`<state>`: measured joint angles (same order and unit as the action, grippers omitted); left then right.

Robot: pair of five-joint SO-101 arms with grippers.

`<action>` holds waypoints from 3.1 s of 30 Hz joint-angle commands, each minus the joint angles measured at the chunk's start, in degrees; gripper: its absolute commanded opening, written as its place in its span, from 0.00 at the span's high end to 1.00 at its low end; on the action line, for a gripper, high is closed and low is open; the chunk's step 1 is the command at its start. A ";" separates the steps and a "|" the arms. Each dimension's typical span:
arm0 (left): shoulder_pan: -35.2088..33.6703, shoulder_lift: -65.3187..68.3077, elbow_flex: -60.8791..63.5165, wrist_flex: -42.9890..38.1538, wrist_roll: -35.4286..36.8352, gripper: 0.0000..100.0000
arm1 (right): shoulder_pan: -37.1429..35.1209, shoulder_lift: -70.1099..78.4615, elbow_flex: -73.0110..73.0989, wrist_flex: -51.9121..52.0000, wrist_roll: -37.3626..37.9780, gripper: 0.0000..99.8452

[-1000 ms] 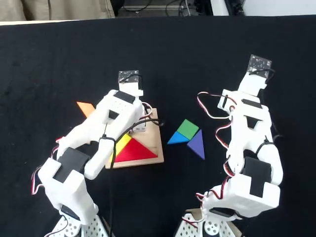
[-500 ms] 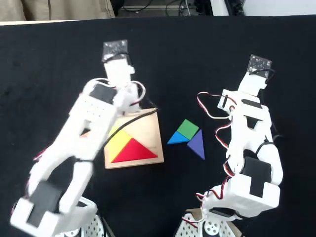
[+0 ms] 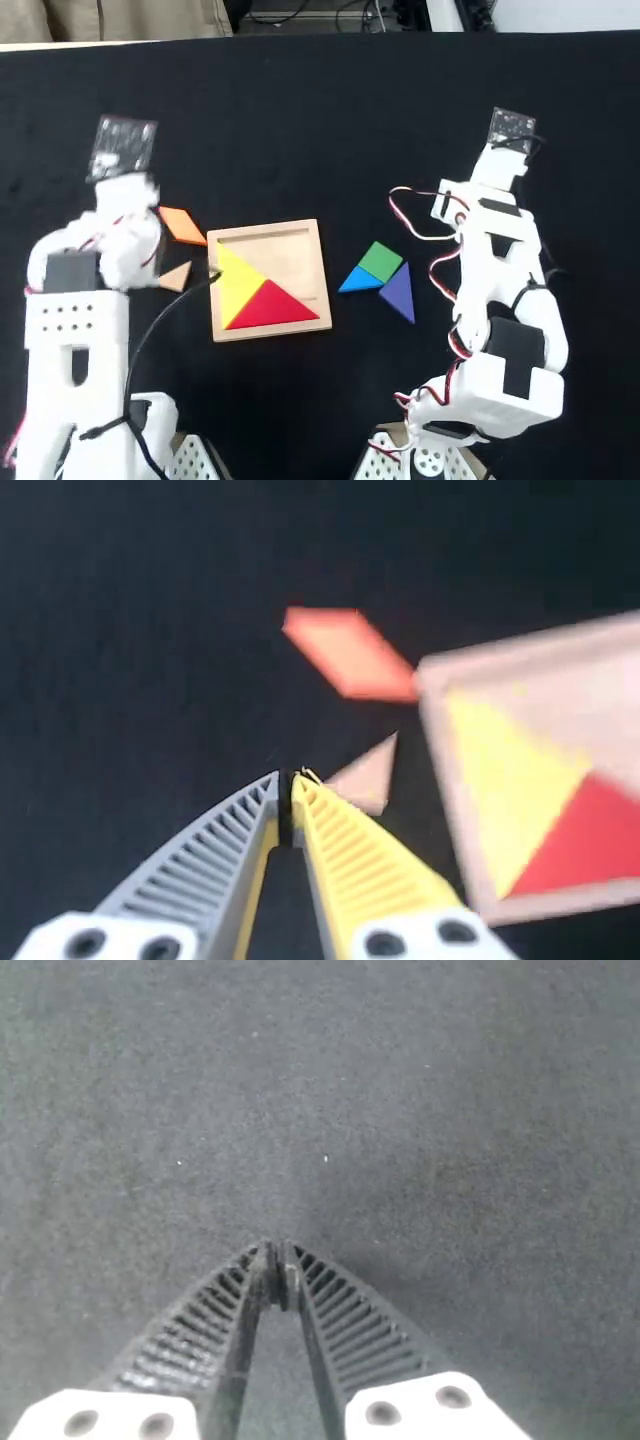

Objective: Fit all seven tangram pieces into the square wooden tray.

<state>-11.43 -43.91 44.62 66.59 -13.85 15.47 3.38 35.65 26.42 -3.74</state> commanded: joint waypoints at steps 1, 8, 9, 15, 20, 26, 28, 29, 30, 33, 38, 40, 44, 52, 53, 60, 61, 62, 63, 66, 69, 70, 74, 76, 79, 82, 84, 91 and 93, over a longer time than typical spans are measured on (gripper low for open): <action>-5.58 -0.44 6.29 -2.55 -2.02 0.95 | -1.32 -0.22 -3.56 -0.70 -0.35 0.99; -2.59 8.00 -3.12 -2.90 10.11 0.78 | -1.67 -0.22 -3.56 -0.53 -0.35 0.99; -1.27 9.76 -5.14 -2.90 13.63 0.78 | -1.67 -0.22 -3.56 -0.53 -0.35 0.99; 4.18 25.76 -16.04 -3.08 27.69 0.78 | -1.67 -0.22 -3.56 -0.44 -0.35 0.99; 2.77 43.34 -26.15 -7.65 32.70 0.78 | -1.67 -0.22 -3.56 -0.44 -0.35 0.99; 0.31 59.16 -36.97 -8.09 33.32 0.78 | -1.67 -0.22 -3.56 -0.62 -0.35 0.99; -0.22 62.33 -39.69 -7.82 33.32 0.78 | -1.67 -0.22 -3.56 -0.62 -0.35 0.99; -0.22 63.56 -40.57 -7.74 33.32 0.78 | -1.67 -0.22 -3.56 -0.70 -0.35 0.99; -0.04 64.62 -41.01 -7.74 33.32 0.78 | -1.67 -0.22 -3.65 -0.70 -0.35 0.99; 0.92 66.20 -41.45 -8.00 33.32 0.78 | -1.67 -0.22 -3.65 -0.70 -0.26 0.99; 2.51 66.73 -41.45 -8.26 33.23 0.78 | -1.67 -0.22 -3.65 -0.70 -0.26 0.99; 3.03 66.73 -41.01 -8.26 31.56 0.79 | -1.67 -0.22 -3.65 -0.70 -0.26 0.99; 3.21 66.81 -40.84 -7.74 29.89 0.80 | -1.67 -0.22 -3.65 -0.70 -0.26 0.99; 3.30 66.81 -41.45 -8.26 29.54 0.96 | -1.67 -0.22 -3.65 -0.70 -0.26 0.99; 3.30 66.73 -41.80 -8.18 29.10 0.96 | -1.67 -0.22 -3.65 -0.70 -0.26 0.99; 5.76 62.07 -49.71 5.54 28.40 0.96 | -1.67 -0.22 -3.65 -0.79 -0.26 0.99; 7.34 60.66 -50.95 8.97 28.40 0.96 | -1.67 -0.22 -3.74 -0.79 -0.26 0.99; 9.19 59.34 -51.56 11.69 28.40 0.96 | -1.67 -0.22 -3.74 -0.79 -0.26 0.99; 11.12 57.76 -51.91 13.98 28.48 0.96 | -1.67 -0.22 -3.82 -0.79 -0.26 0.99; 17.01 52.57 -50.33 17.32 28.92 0.96 | -1.58 -0.22 -3.74 -0.79 -0.26 0.99; 22.29 47.56 -44.88 16.18 34.20 0.96 | -1.41 -0.22 -3.74 -0.79 -0.26 0.99; 23.69 45.80 -42.95 15.12 36.75 0.96 | -1.41 -0.22 -3.74 -0.79 -0.26 0.99; 30.37 39.03 -31.69 7.03 43.25 0.96 | -1.14 -0.22 -3.82 -0.79 -0.26 0.99; 33.19 35.52 -26.15 2.02 45.01 0.96 | -0.44 -0.22 -3.91 -0.79 -0.26 0.99; 35.12 32.26 -18.77 -7.03 50.99 0.96 | 0.44 -0.22 -4.00 -0.79 -0.26 0.99; 35.56 31.30 -12.97 -13.36 52.40 0.96 | 0.53 -0.22 -4.09 -0.79 -0.26 0.99; 35.82 31.56 -10.77 -15.12 51.34 0.96 | 0.44 -0.22 -4.09 -0.79 -0.26 0.99; 39.16 31.56 -8.04 -16.00 53.54 0.96 | 0.35 -0.22 -3.65 -2.20 -0.26 0.99; 38.90 31.56 -7.60 -18.02 55.21 0.96 | 0.26 -0.22 -3.65 -2.11 -0.26 0.99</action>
<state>27.08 -9.89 36.88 51.56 38.29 15.03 3.38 35.65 25.36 -3.74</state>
